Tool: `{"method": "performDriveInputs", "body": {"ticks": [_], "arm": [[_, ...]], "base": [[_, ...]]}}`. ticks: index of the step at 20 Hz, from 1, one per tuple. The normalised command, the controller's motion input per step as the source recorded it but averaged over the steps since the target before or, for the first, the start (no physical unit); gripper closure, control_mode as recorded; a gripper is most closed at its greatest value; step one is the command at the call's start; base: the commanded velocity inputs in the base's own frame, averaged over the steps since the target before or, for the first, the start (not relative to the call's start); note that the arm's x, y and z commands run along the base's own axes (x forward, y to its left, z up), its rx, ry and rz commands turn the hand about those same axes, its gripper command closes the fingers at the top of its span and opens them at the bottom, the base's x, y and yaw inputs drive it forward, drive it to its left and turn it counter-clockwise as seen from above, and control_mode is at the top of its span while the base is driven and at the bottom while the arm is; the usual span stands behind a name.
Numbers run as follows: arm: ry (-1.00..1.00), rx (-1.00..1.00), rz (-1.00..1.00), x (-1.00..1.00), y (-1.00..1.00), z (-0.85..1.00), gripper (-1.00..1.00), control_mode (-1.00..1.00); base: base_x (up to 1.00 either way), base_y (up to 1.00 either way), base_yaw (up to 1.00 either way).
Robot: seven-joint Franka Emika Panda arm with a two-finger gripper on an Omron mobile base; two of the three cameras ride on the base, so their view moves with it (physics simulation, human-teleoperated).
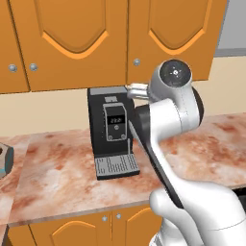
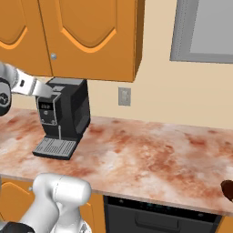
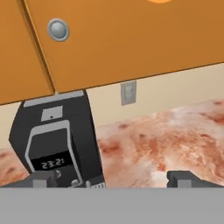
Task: Open the cabinet. Pick the sponge and place it next to the sink. Then close the cabinet.
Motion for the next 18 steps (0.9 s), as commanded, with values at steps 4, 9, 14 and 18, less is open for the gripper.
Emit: {"method": "performDriveInputs", "body": {"ticks": [4,9,14,18], "arm": [[-0.02,0.07,-0.03,-0.03,-0.03,0.36,-1.0,-1.0],[-0.03,0.25,0.02,-0.01,0.0,0.43,-1.0,-1.0],[-0.01,0.07,0.1,-0.01,0.0,0.08,-1.0,-1.0],[-0.01,0.0,0.1,0.13,0.01,0.0,-1.0,-1.0]], "base": [[0.0,0.0,0.0],[0.0,0.0,0.0],[0.0,0.0,0.0],[0.0,0.0,0.0]]}}
